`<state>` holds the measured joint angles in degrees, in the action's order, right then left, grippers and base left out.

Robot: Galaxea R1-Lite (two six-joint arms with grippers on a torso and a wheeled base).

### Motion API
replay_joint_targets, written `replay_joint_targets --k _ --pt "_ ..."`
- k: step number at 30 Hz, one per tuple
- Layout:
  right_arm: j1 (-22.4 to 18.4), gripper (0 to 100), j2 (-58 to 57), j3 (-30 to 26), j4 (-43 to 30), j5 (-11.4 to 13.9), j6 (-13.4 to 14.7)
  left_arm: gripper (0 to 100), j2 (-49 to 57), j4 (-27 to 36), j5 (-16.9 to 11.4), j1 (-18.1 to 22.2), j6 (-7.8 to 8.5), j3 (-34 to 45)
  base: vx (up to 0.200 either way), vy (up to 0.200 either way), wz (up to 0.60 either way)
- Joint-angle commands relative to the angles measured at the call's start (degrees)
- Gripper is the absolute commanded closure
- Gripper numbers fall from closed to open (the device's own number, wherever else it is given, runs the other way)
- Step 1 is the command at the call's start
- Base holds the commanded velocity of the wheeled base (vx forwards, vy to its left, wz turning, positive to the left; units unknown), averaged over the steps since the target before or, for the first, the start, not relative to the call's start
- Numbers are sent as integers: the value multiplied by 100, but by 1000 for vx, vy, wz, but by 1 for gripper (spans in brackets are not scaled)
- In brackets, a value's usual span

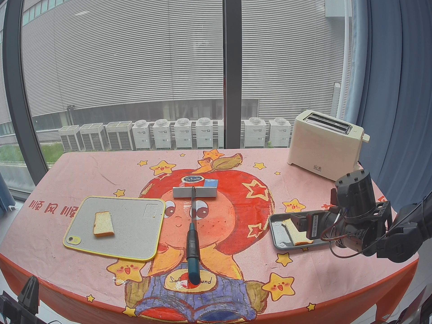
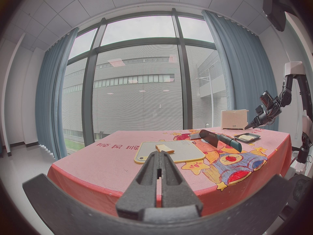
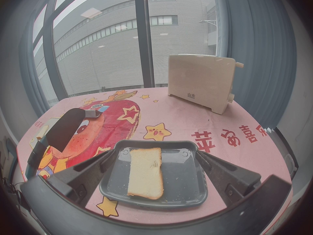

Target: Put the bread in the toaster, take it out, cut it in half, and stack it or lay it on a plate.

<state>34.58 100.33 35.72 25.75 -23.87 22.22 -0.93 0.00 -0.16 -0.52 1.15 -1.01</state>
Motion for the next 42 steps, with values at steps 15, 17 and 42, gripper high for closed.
replay_joint_targets --k 15,17,42 --pt "4 0 -831 -232 9 -4 -377 100 93 0 16 0 0 92 0 0 0" --pt "13 0 -875 -250 1 -4 -438 100 93 0 16 0 0 92 0 0 0" --pt "-303 0 -1297 -373 27 5 -772 100 93 0 7 0 8 92 0 0 0"
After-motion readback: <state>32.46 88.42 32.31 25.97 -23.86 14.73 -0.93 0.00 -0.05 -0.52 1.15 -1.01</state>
